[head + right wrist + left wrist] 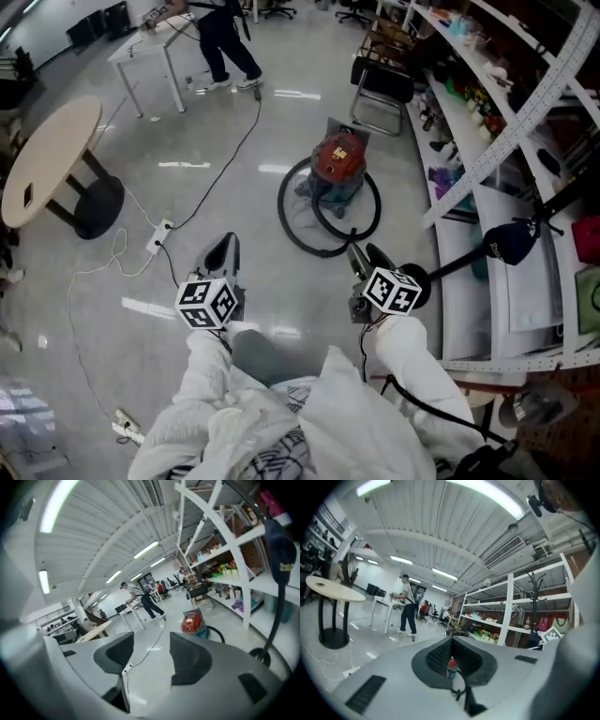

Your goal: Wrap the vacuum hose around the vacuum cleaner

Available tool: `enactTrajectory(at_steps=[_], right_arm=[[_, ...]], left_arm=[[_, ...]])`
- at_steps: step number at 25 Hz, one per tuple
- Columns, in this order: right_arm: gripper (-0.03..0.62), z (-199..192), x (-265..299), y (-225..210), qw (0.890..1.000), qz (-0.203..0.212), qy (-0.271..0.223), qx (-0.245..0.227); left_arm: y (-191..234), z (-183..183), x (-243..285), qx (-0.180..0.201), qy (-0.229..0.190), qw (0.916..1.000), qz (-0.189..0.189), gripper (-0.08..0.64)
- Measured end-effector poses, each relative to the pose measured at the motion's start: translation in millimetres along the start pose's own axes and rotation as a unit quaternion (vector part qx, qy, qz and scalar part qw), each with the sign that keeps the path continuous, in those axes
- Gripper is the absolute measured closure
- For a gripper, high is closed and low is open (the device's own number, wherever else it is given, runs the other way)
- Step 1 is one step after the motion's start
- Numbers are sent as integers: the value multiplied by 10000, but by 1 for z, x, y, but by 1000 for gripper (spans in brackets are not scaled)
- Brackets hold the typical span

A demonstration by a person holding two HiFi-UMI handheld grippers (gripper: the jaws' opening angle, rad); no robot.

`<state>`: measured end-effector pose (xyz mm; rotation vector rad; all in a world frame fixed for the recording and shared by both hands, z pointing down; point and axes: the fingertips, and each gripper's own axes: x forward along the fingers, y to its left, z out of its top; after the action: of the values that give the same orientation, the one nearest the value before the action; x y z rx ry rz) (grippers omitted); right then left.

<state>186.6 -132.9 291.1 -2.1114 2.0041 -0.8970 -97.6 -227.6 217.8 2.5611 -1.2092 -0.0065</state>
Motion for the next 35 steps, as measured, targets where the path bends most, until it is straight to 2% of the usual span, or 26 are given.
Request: enactTrajectory(at_steps=[2, 5, 6, 10, 14, 16, 19, 20, 23, 25, 26, 28, 29, 30, 32, 35], right_arm=[[341, -8, -21, 12, 9981, 123, -76, -603], [341, -31, -63, 10, 9919, -57, -148, -1259], [341, -41, -80, 3, 9920, -145, -126, -1244], [341, -98, -146, -26, 9975, -358, 197, -582], [341, -153, -189, -55, 9971, -670, 357, -70], [342, -176, -206, -77, 9950, -894, 391, 225], [360, -213, -234, -97, 9914, -1165, 522, 272], [380, -226, -243, -99, 9904, -1229, 574, 263], [532, -257, -267, -114, 9871, -1389, 737, 306], [546, -274, -284, -125, 9847, -1466, 853, 398], [546, -278, -290, -127, 9840, -1489, 891, 411], [563, -276, -297, -120, 9841, -1490, 907, 336], [565, -270, -300, -112, 9849, -1468, 879, 249], [568, -261, -302, -103, 9860, -1447, 817, 123], [576, -233, -308, -82, 9874, -1450, 583, -240], [578, -187, -328, -44, 9851, -1470, 109, -890]], left_arm=[[14, 3, -64, -12, -410, 9988, 281, 558], [17, -24, -151, -282, -756, 9942, 707, 558], [11, -38, -176, -362, -720, 9933, 822, 558], [-15, -85, -259, -486, -299, 9906, 1240, 558], [-26, -83, -300, -294, -182, 9866, 1596, 558], [-40, -74, -305, -164, -178, 9878, 1535, 558], [-56, -70, -308, -9, 9, 9902, 1395, 558], [-58, -70, -308, 27, 106, 9907, 1359, 558], [-72, -80, -298, -40, 389, 9912, 1267, 558], [-88, -90, -291, 91, 590, 9910, 1194, 558], [-98, -90, -287, 295, 634, 9907, 1166, 558], [-122, -86, -278, 759, 594, 9893, 1097, 558], [-136, -87, -274, 863, 533, 9895, 1028, 558], [-150, -90, -271, 829, 454, 9913, 918, 558], [-180, -104, -263, 520, 302, 9963, 621, 558], [-230, -119, -260, 278, 279, 9991, 179, 558]])
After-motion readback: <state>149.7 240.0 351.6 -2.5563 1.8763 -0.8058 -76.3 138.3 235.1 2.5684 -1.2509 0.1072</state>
